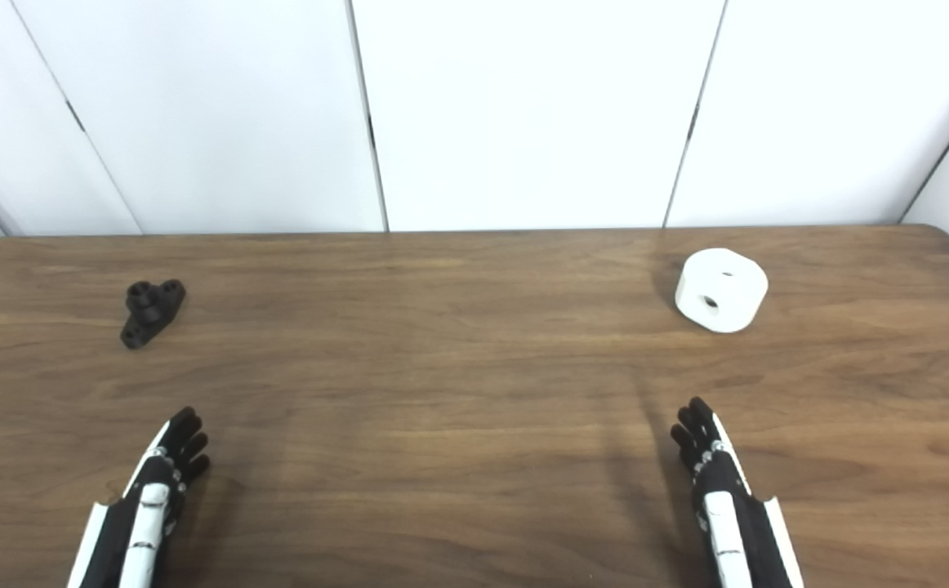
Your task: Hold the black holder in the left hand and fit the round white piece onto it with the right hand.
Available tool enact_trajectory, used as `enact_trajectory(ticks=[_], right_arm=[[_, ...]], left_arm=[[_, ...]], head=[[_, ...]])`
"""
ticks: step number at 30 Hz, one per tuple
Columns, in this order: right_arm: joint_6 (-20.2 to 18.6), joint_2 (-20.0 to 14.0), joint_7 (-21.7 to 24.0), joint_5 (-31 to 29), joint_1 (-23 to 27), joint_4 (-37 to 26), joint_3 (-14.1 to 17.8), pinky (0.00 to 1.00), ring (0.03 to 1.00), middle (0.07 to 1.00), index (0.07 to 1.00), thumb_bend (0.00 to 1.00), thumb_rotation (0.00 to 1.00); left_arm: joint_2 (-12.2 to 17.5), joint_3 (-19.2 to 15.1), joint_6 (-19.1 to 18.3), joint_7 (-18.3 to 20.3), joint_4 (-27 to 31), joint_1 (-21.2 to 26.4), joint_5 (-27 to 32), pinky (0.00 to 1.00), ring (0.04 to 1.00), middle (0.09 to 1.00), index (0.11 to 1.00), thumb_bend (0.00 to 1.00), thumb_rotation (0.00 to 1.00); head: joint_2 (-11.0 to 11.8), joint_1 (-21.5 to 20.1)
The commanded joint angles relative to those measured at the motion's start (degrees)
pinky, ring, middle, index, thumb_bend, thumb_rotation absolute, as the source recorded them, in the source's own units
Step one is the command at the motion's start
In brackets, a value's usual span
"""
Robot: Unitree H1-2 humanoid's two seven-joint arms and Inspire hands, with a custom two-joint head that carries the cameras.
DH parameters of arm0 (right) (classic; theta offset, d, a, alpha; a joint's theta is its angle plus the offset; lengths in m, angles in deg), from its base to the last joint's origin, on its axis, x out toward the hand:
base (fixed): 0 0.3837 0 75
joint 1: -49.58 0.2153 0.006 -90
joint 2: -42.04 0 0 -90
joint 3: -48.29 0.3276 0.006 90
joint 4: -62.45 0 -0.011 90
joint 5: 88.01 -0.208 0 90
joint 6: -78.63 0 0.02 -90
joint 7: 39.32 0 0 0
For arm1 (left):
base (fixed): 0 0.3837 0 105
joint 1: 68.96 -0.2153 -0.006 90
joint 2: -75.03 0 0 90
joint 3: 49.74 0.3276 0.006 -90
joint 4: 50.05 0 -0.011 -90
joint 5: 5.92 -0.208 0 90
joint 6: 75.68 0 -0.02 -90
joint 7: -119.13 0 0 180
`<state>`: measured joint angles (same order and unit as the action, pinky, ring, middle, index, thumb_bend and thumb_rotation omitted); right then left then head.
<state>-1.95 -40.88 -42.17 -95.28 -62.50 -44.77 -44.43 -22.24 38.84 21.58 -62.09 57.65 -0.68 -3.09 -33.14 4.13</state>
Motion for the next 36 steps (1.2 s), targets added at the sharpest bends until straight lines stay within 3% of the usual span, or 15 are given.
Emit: enact_trajectory(ticks=[1, 7, 11, 18, 24, 36], right_arm=[[-0.56, 2.40, 0.42, -0.75, 1.13, 0.21, 0.24, 0.99, 0.948, 0.954, 0.954, 0.46, 0.95], [0.06, 1.55, 1.21, -2.13, 1.12, 0.93, 1.15, 1.00, 0.956, 0.954, 0.959, 0.47, 0.98], [0.08, 0.91, 2.06, -2.51, 1.09, 1.46, 1.53, 1.00, 0.967, 0.963, 0.967, 0.48, 1.00], [0.27, 0.45, 3.30, -3.51, 1.03, 2.23, 2.39, 1.00, 0.992, 0.994, 0.996, 0.47, 1.00], [2.01, 0.48, 4.13, -3.16, 1.22, 3.61, 3.00, 1.00, 1.000, 1.000, 1.000, 0.47, 1.00], [3.21, 0.84, 5.06, -3.61, 1.26, 4.85, 4.05, 1.00, 1.000, 0.997, 1.000, 0.45, 1.00]], left_arm=[[-1.76, 0.54, -0.44, 0.14, 0.73, 0.96, -0.74, 0.93, 0.952, 0.958, 0.939, 0.48, 0.91], [-2.32, 1.51, 0.58, 0.13, 0.38, 1.01, -0.90, 0.92, 0.953, 0.958, 0.929, 0.48, 0.86], [-3.20, 2.10, 1.93, -0.65, -0.66, 0.83, -1.23, 0.90, 0.949, 0.956, 0.931, 0.49, 0.80], [-3.79, 3.61, 3.25, -2.06, -1.52, 0.75, -3.63, 0.88, 0.931, 0.945, 0.920, 0.52, 0.82], [-3.42, 4.54, 2.82, -2.48, -1.66, 0.45, -4.08, 0.88, 0.901, 0.933, 0.910, 0.52, 0.78], [-3.18, 5.26, 1.71, -2.83, -1.44, 0.33, -4.96, 0.90, 0.906, 0.925, 0.915, 0.53, 0.74]], head=[[-0.06, 0.23], [0.68, 5.14], [2.39, 8.84], [4.65, 12.70], [6.28, 13.92], [7.04, 13.69]])
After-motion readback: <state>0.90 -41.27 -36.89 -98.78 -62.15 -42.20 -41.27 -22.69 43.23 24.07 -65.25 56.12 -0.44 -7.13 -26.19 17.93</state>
